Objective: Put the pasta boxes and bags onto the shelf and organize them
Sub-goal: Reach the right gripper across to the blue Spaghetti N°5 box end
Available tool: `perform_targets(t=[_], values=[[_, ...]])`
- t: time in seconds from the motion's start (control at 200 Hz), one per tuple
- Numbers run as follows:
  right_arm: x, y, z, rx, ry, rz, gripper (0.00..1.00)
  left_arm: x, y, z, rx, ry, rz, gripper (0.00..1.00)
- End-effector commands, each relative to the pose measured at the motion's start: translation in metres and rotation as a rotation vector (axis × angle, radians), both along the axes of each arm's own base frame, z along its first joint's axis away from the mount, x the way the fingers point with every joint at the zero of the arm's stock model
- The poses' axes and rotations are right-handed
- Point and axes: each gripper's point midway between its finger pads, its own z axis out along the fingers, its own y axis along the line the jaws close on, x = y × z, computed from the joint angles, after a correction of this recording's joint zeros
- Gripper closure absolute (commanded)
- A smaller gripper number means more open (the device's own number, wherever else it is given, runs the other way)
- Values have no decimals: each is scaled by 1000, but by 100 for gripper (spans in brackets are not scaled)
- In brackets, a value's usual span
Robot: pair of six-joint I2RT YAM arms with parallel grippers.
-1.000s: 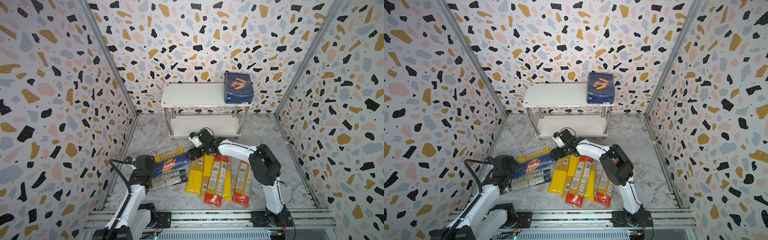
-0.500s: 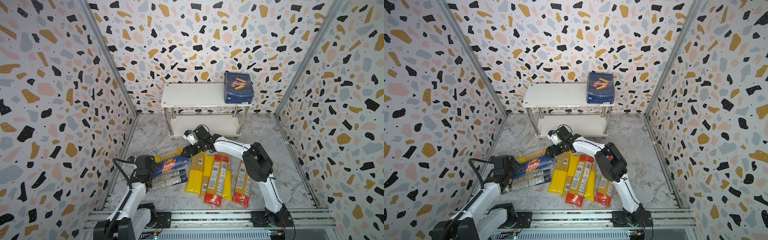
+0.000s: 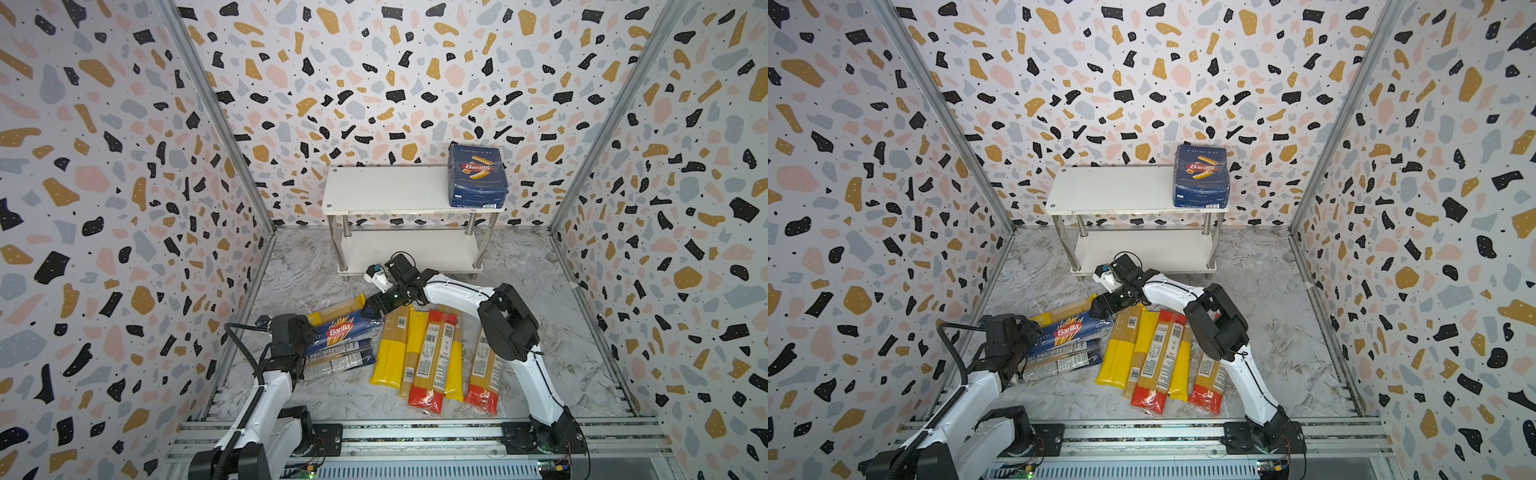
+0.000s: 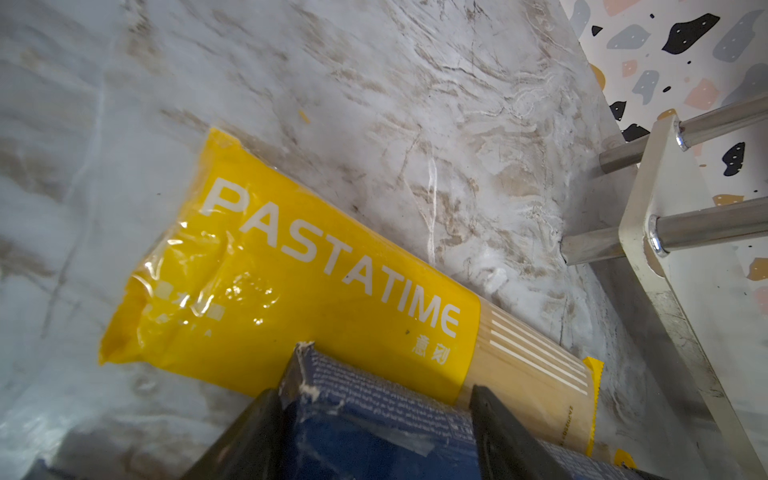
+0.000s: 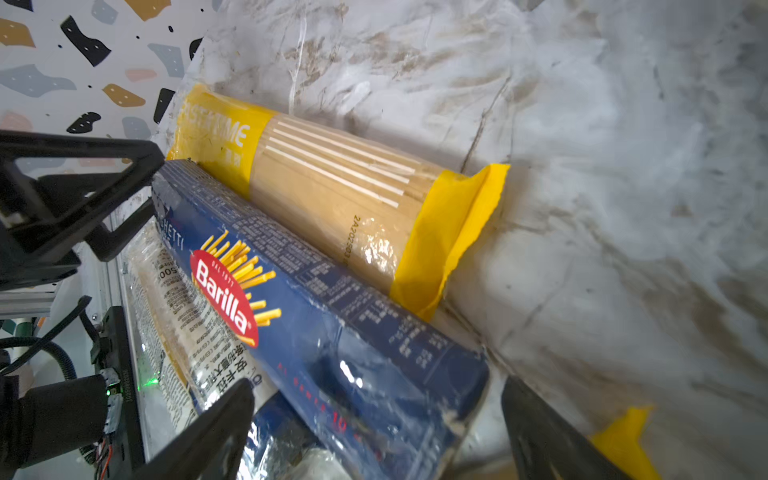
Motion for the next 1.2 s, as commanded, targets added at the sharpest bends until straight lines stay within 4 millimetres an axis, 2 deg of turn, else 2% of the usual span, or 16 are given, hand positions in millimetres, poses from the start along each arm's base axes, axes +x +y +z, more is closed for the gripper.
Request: perform_targets(t=[0.0, 0.12, 0.195, 0.325, 0.501, 0.781, 0.986, 1.196], values=[[5, 3, 10, 22, -2, 10, 7, -7, -22, 8, -85, 1, -76, 28], [11, 0, 12, 27, -3, 1, 7, -18, -21, 30, -61, -27, -73, 26], [13, -1, 12, 28, -3, -2, 7, -26, -23, 34, -65, -32, -77, 24], [14, -2, 12, 33, 2, -5, 7, -35, -30, 18, -106, -1, -93, 24], [12, -2, 9, 34, 13, -4, 7, -30, -35, 8, -140, 7, -109, 24], [14, 2, -9, -8, 52, 13, 6, -31, -40, -15, -151, 55, -131, 24], [-6, -1, -28, -54, 110, 73, 5, -27, -42, -26, -158, 68, -150, 27], [-38, -6, -29, -45, 174, 163, 6, -26, -43, -33, -159, 76, -158, 29]])
